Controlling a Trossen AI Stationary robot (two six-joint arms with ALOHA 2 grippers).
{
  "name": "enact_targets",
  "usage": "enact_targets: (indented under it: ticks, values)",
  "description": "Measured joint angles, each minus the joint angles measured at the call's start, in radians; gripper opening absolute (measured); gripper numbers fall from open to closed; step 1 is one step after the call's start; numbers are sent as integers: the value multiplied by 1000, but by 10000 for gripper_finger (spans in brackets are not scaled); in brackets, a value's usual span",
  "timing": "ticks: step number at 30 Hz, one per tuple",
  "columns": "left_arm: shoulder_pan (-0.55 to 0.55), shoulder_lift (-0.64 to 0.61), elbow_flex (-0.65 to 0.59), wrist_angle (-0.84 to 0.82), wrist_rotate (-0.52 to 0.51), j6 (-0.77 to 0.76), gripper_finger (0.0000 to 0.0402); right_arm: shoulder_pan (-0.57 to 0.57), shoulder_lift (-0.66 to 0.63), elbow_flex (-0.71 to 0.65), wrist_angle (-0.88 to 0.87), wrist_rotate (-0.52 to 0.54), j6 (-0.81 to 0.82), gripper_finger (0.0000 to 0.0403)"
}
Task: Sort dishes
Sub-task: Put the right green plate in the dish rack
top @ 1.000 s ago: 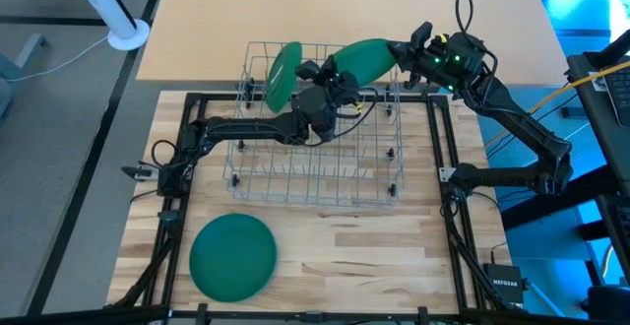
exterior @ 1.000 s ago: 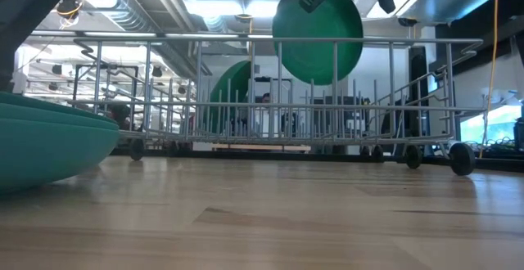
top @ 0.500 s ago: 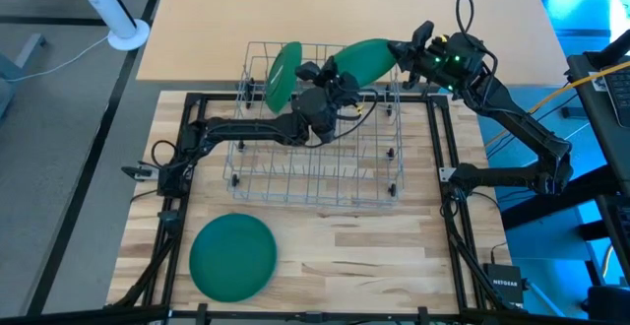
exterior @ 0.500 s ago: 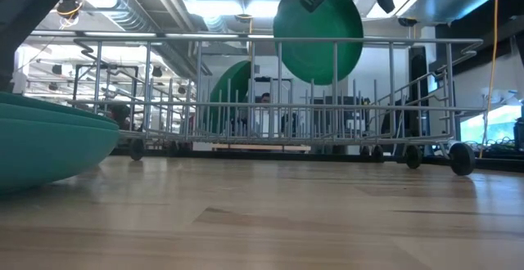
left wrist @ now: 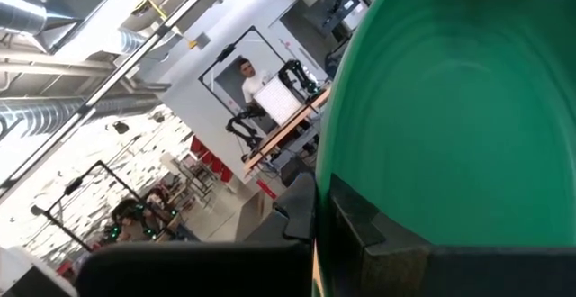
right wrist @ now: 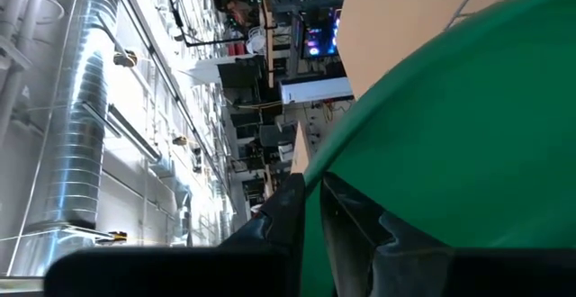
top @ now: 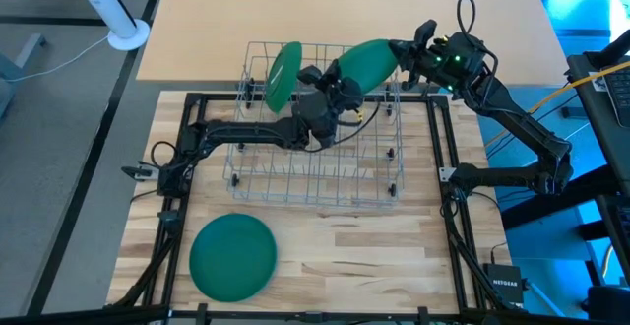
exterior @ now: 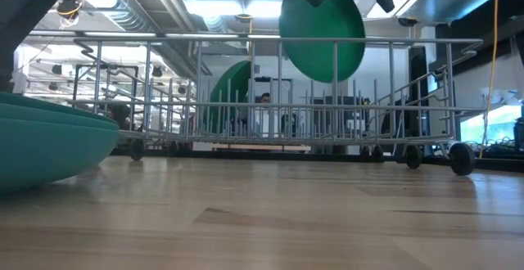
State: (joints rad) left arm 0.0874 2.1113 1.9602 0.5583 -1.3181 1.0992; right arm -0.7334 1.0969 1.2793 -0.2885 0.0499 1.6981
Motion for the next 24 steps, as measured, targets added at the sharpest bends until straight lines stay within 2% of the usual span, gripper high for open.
enact_targets:
  ticks: [5,7,9,13,24]
  values:
    - [-6,0,0,0,7,5,0,0,0,0,-1,-2,5,44]
    - [-8,0,0,0,10,8,0,0,0,0,-4,-8,71,44]
    - [-9,0,0,-1,16,8,0,0,0,0,-11,-43,170,44]
    - [-10,0,-1,-4,21,9,0,-1,6,0,-24,-104,200,44]
    - [-30,0,-2,-3,51,8,0,0,19,0,-30,-66,217,44]
